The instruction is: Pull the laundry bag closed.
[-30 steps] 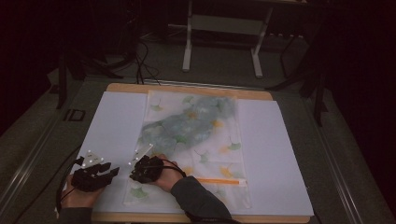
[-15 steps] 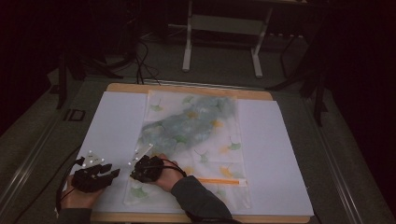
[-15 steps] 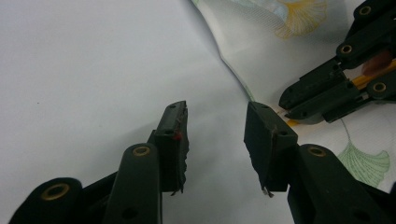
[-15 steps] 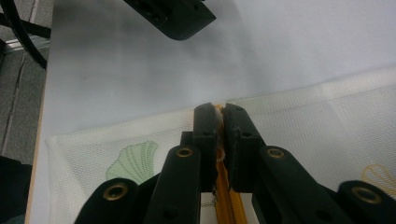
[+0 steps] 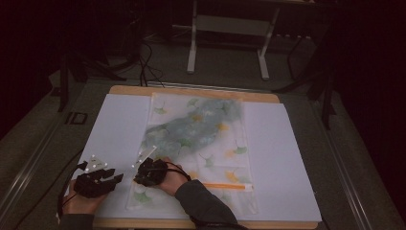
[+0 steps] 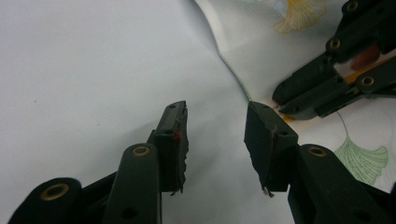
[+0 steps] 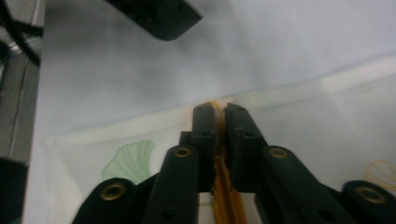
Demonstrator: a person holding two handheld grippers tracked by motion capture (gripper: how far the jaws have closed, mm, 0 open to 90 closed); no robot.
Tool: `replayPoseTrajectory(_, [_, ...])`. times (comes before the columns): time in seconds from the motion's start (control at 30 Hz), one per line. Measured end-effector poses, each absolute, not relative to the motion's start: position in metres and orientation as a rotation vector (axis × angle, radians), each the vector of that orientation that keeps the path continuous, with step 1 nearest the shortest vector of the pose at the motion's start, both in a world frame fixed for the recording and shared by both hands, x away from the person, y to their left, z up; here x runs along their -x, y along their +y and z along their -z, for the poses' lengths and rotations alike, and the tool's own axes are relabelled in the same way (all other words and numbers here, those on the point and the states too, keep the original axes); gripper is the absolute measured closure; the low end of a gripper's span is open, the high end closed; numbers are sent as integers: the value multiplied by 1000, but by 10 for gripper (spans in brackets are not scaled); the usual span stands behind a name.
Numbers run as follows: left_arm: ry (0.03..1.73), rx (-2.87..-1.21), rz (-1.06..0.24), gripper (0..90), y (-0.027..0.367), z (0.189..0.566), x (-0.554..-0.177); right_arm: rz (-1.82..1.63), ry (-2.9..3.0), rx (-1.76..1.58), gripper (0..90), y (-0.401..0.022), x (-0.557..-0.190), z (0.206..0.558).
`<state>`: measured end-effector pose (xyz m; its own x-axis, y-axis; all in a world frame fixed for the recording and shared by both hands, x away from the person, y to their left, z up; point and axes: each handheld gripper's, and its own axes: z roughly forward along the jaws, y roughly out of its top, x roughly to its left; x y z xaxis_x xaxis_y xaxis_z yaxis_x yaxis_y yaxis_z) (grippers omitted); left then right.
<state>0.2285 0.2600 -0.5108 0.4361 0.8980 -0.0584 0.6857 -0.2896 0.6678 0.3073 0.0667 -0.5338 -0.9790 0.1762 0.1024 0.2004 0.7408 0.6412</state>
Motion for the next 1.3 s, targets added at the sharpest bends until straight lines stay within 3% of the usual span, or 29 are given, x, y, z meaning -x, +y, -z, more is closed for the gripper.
replayPoseTrajectory(0.37, [1304,-2081,-394,592,258,509,-227,1079,-2906,302,838,64,-305,531])
replayPoseTrajectory(1.3, [1250,-2158,-111,576,226,517,-235,1128,-2953,269,840,55,-300,517])
